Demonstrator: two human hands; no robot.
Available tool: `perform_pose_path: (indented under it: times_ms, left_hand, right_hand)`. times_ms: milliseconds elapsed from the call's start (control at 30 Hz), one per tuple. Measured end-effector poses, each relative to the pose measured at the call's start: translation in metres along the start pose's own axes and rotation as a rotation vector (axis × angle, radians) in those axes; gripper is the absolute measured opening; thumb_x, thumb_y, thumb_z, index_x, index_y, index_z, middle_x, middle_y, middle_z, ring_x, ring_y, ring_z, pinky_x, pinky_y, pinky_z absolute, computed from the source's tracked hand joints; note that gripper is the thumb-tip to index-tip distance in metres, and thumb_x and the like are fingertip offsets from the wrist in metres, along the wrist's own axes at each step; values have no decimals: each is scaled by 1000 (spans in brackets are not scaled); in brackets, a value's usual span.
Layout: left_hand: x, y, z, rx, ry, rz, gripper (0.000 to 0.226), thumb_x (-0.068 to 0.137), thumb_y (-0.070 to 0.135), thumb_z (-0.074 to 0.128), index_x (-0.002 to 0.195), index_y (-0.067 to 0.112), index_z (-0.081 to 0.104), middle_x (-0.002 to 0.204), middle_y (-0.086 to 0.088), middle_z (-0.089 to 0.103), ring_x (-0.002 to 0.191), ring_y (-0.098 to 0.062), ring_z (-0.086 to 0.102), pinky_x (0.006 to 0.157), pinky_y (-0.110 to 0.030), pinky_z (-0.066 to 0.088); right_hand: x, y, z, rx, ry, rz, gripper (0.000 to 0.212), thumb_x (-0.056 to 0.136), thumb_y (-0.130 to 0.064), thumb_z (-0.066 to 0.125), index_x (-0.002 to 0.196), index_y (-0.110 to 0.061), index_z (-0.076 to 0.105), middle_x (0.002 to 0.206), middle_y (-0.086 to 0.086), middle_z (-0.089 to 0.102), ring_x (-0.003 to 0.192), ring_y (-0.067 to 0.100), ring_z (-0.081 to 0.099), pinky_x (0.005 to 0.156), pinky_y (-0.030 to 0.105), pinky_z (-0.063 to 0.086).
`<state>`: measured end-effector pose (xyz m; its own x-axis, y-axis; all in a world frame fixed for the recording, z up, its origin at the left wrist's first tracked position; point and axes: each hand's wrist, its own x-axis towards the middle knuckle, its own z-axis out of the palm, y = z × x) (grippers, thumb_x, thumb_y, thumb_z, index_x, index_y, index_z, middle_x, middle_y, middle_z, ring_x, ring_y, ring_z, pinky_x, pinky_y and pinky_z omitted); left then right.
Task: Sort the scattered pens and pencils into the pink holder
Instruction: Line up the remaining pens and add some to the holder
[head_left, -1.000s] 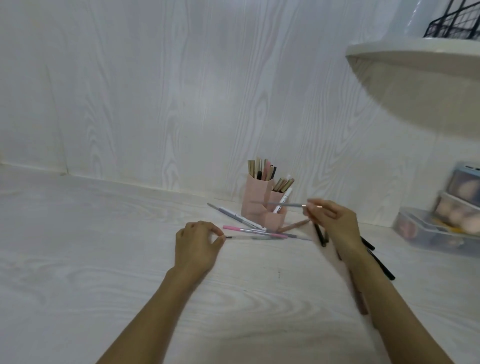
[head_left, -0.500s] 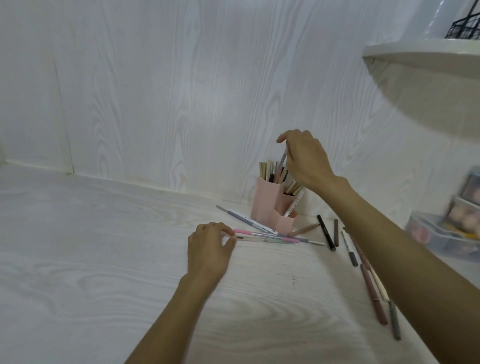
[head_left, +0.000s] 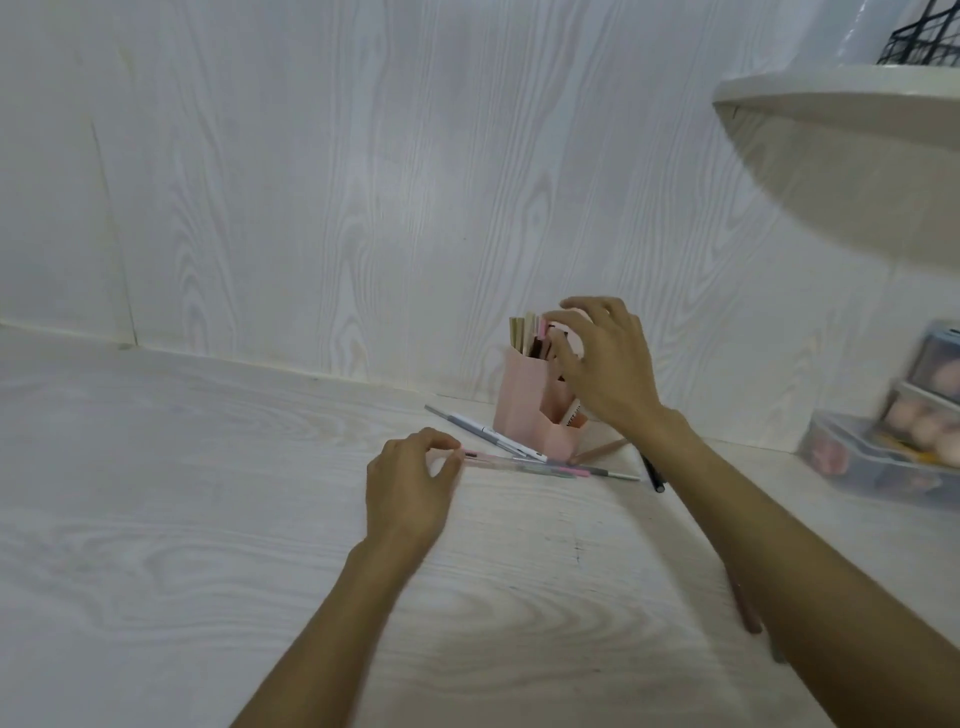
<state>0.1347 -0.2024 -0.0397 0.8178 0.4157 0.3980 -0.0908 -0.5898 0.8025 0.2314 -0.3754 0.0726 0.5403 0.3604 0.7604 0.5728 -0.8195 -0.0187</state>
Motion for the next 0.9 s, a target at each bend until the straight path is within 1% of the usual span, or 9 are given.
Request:
perform_pose_path:
  times_ms: [100,200,300,367,500,633,767,833,900]
  left_hand:
    - [0,5,3,-246,29,-34,4,90,31,61,91,30,65,89,15,66,89,0,59,70,-17,40]
    - [2,12,2,-440,122,-29,6,91,25,61,94,24,66,89,14,67,85,3,61,73,-15,46]
    - [5,14,-2,-494,278,-41,5,91,21,62,94,21,65,85,17,65,79,9,60,74,-15,48]
    - [5,14,-4,-488,375,-59,4,90,22,63,93,22,65,84,17,65,78,5,60,72,-14,47]
    - [5,23,-12,-480,538,-26,3,90,24,62,92,23,64,84,13,64,78,7,59,67,-2,43]
    - [13,53,-28,-489,687,131,13,91,27,61,97,16,65,86,15,63,79,6,59,67,-7,44]
    - [37,97,-38,-452,696,287,13,91,31,61,96,20,65,86,22,62,78,6,60,64,-11,45]
    - [49,112,-34,-365,643,342,13,90,34,61,95,23,66,84,29,60,76,9,60,62,-9,44]
    - [59,119,-25,-224,578,391,17,91,38,59,96,24,67,84,26,62,74,8,60,62,-12,44]
  right_hand:
    - [-51,5,-1,172,180,232,15,92,-17,49,96,-19,64,94,-6,63,94,16,51,74,24,37]
    - [-101,21,16,243,24,442,13,89,-12,54,88,-22,62,87,-10,60,88,11,50,64,19,35]
    - [-123,37,32,292,-213,368,10,84,-16,62,88,-22,69,90,-6,68,89,10,56,74,27,48]
    - [-122,41,34,293,-292,289,9,84,-24,65,89,-23,73,89,-5,71,87,11,60,79,31,51]
    - [-121,43,31,314,-261,259,16,82,-39,67,86,-26,75,89,-9,71,88,9,58,80,27,46]
    - [-124,42,30,256,-228,172,15,85,-38,65,87,-25,73,93,-8,64,90,6,45,78,26,40]
    - [-124,40,29,297,-180,179,13,86,-33,64,88,-21,69,91,-6,65,85,4,42,74,22,34]
    - [-124,38,29,306,-181,195,14,87,-32,63,91,-20,68,91,-5,66,86,5,45,73,22,34]
    - [-124,37,27,314,-197,224,15,88,-32,62,93,-18,67,93,-4,67,87,7,49,72,22,36]
